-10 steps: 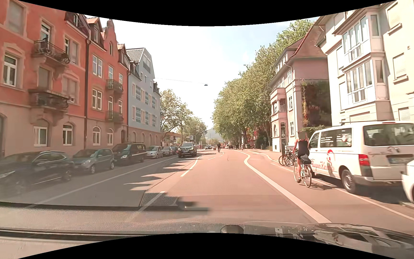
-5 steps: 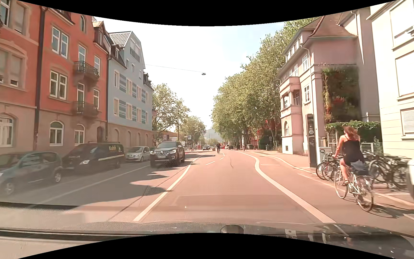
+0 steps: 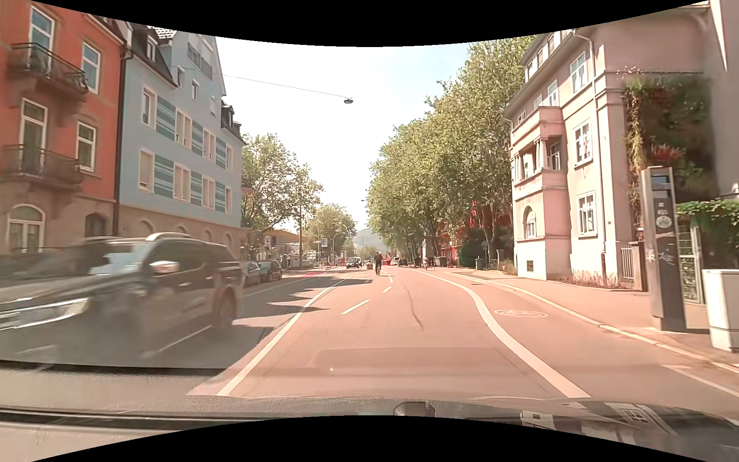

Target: Follow the waypoints while adhering to traffic rules and regulations

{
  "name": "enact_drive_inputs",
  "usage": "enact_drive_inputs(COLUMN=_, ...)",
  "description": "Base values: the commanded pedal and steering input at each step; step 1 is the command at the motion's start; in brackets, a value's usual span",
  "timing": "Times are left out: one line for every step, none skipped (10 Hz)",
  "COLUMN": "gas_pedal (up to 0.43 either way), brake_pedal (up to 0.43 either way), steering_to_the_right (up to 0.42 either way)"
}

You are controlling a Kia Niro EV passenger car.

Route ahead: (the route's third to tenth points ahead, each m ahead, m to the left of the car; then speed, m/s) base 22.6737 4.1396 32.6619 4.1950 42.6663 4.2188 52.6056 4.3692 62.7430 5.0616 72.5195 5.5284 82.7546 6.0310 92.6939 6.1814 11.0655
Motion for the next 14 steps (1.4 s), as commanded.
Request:
enact_drive_inputs(gas_pedal=0.11, brake_pedal=0.0, steering_to_the_right=0.037)
enact_drive_inputs(gas_pedal=0.11, brake_pedal=0.0, steering_to_the_right=0.04)
enact_drive_inputs(gas_pedal=0.11, brake_pedal=0.0, steering_to_the_right=0.043)
enact_drive_inputs(gas_pedal=0.11, brake_pedal=0.0, steering_to_the_right=0.045)
enact_drive_inputs(gas_pedal=0.11, brake_pedal=0.0, steering_to_the_right=0.045)
enact_drive_inputs(gas_pedal=0.11, brake_pedal=0.0, steering_to_the_right=0.045)
enact_drive_inputs(gas_pedal=0.11, brake_pedal=0.0, steering_to_the_right=0.043)
enact_drive_inputs(gas_pedal=0.11, brake_pedal=0.0, steering_to_the_right=0.04)
enact_drive_inputs(gas_pedal=0.11, brake_pedal=0.0, steering_to_the_right=0.033)
enact_drive_inputs(gas_pedal=0.11, brake_pedal=0.0, steering_to_the_right=0.018)
enact_drive_inputs(gas_pedal=0.11, brake_pedal=0.0, steering_to_the_right=0.008)
enact_drive_inputs(gas_pedal=0.11, brake_pedal=0.0, steering_to_the_right=0.0)
enact_drive_inputs(gas_pedal=0.11, brake_pedal=0.0, steering_to_the_right=-0.003)
enact_drive_inputs(gas_pedal=0.11, brake_pedal=0.0, steering_to_the_right=-0.009)
